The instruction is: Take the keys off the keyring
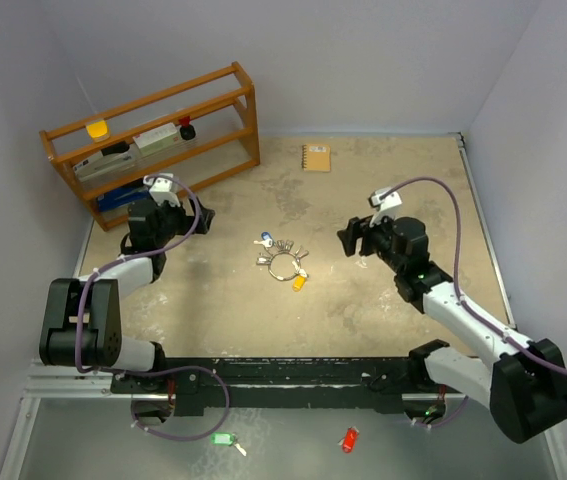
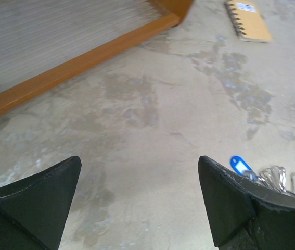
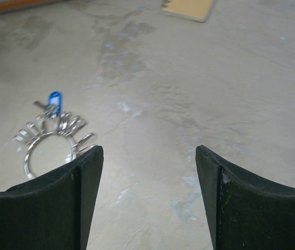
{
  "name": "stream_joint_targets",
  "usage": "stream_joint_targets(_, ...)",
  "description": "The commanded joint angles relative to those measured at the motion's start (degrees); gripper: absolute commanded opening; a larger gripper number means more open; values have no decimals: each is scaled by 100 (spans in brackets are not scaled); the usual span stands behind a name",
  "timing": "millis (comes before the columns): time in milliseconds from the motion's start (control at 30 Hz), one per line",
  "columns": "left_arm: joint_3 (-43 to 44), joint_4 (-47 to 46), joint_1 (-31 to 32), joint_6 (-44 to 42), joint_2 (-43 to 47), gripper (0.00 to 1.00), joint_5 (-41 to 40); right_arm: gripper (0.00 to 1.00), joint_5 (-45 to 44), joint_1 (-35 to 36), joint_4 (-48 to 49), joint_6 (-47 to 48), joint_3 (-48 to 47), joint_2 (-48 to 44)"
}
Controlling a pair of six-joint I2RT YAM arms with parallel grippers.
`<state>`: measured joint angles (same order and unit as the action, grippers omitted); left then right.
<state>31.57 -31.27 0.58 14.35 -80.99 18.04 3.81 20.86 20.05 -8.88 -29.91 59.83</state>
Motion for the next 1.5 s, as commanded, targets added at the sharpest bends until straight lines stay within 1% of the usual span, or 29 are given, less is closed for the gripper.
stream_joint_targets(0,68,-479,114,-37,88,86,710,72,626,554,84,-121,195,25)
stream_joint_targets(100,83,-473,147,-49,54,76,857,71,878,719,282,-353,264,257)
stream_joint_targets(200,90,-383,154,-123,72,63,892,70,1018,849,525,-451,201,556)
stream_joint_targets(233,107,-305,165,-177,94,55,875,69,984,891,562,-442,153,647)
stream_joint_targets(267,112,-215,162,-220,149,39,858,65,941,939,569,-426,91,746)
stream_joint_targets(300,112,-142,164,-259,212,25,840,59,888,964,542,-418,5,854)
stream_joint_targets(333,100,-60,162,-285,296,17,800,53,875,990,475,-412,-101,992)
stream_joint_targets(367,67,-47,164,-299,384,15,773,50,875,1016,387,-397,-195,1128)
stream_joint_targets(400,18,-92,162,-301,474,17,767,49,869,1043,292,-397,-289,1256)
stream_joint_targets(467,-98,-277,170,-237,554,25,811,47,878,1129,223,-427,-425,1519)
stream_joint_targets(533,-173,-380,179,-205,567,24,827,41,840,1262,182,-441,-585,1776)
stream_joint_targets(600,-152,-390,178,-162,497,25,818,41,703,1468,143,-401,-726,2027)
stream_joint_targets(667,-56,-316,192,-143,395,30,880,41,417,1644,94,-330,-882,2199)
stream_joint_targets(767,-3,-322,197,-111,283,27,1023,38,79,1782,-3,-283,-1109,2435)
stream_joint_targets(867,-10,-363,209,-91,252,27,1039,38,-81,1783,-111,-280,-1325,2674)
stream_joint_targets(1033,-19,-337,215,-107,259,27,1024,42,-274,1785,-201,-277,-1492,2963)
stream_joint_targets(1300,-55,-328,232,-143,295,29,909,42,-487,1785,-230,-449,-1530,3322)
stream_joint_targets(1400,-55,-320,240,-159,285,29,870,48,-504,1786,-198,-473,-1511,3365)
stream_joint_targets(1467,-48,-310,249,-160,258,30,840,55,-515,1786,-171,-487,-1494,3376)
